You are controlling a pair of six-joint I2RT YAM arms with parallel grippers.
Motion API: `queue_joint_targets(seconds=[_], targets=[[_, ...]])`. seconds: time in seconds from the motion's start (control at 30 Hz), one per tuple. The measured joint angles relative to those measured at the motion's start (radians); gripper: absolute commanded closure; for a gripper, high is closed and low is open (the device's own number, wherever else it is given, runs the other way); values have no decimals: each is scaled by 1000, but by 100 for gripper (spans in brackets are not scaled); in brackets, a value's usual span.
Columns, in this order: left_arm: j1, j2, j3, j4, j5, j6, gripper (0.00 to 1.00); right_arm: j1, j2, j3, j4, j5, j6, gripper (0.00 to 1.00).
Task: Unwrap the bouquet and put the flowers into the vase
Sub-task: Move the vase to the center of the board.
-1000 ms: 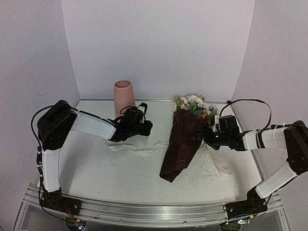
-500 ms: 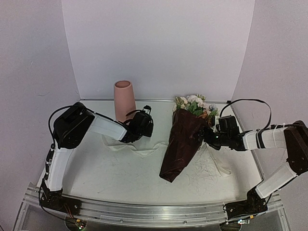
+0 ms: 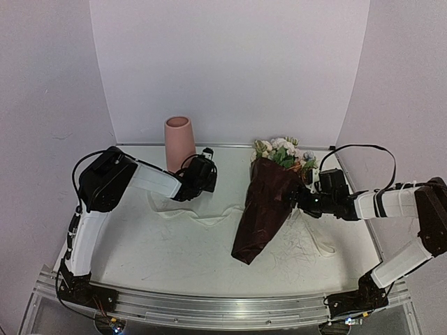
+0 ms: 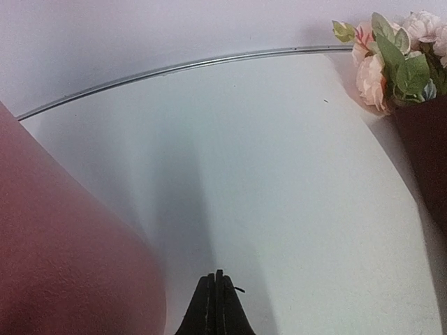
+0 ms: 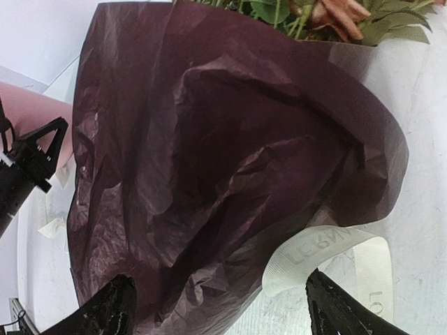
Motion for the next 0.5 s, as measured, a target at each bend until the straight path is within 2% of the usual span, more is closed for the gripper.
queue_joint_targets(seconds=[0.5], targets=[[64,5,-41,1,18,-5,100,1,0,0,13,-160,17,29]])
